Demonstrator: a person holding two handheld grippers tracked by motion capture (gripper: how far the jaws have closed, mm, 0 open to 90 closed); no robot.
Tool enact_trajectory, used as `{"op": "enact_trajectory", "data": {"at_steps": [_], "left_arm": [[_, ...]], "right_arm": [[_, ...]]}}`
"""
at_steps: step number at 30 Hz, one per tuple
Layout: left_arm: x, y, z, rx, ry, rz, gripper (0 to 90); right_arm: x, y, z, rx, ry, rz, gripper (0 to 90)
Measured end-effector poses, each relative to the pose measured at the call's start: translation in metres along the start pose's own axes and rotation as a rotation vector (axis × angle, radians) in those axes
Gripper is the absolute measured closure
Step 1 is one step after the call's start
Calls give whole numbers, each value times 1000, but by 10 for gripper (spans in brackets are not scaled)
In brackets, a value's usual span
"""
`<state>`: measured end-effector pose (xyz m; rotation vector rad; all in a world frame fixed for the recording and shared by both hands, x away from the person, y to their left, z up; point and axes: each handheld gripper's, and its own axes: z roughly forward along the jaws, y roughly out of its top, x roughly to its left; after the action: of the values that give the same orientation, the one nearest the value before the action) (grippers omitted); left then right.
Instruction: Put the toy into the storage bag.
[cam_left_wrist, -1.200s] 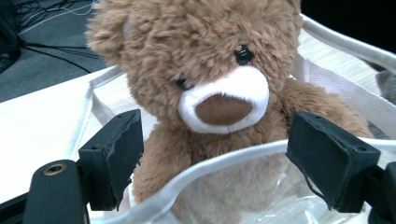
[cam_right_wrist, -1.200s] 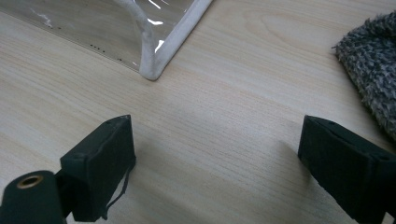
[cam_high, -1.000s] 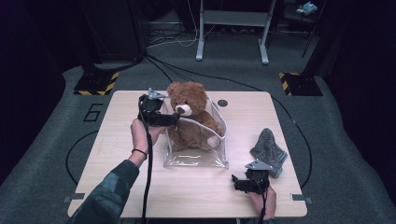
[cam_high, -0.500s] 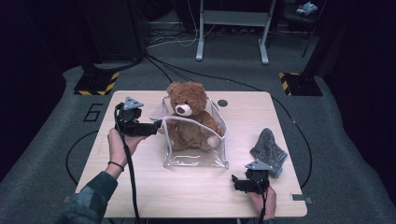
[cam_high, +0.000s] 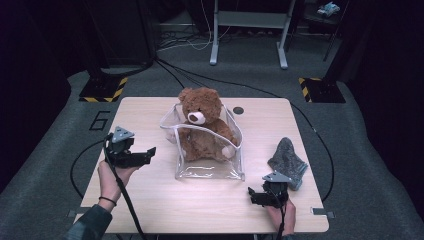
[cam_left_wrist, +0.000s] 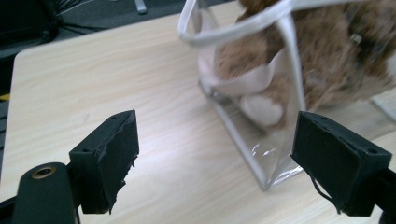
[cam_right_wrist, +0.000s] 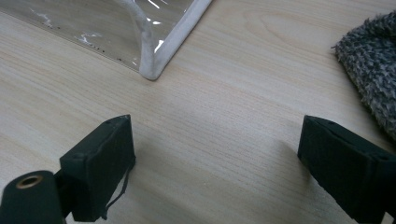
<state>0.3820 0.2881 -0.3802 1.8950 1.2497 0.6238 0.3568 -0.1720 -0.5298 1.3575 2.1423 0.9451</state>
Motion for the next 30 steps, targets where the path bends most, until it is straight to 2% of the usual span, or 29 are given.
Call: {"op": "enact_trajectory", "data": {"at_steps": [12,16,20,25,27,30], "left_arm": [[23,-70,9,62,52,-62,134],[28,-86,13,62,83,-69,129],[34,-103,20,83,105,-83,120],[41,-124,29,106,112,-113,106],[43,-130,32,112,110,-143,96],[46,-138,35,117,116,-148,88]], "right_arm": [[0,0,0,0,0,1,100],[0,0,0,0,0,1,100],[0,0,0,0,0,1,100],[0,0,0,0,0,1,100],[0,0,0,0,0,1,100],[0,0,0,0,0,1,100]]}}
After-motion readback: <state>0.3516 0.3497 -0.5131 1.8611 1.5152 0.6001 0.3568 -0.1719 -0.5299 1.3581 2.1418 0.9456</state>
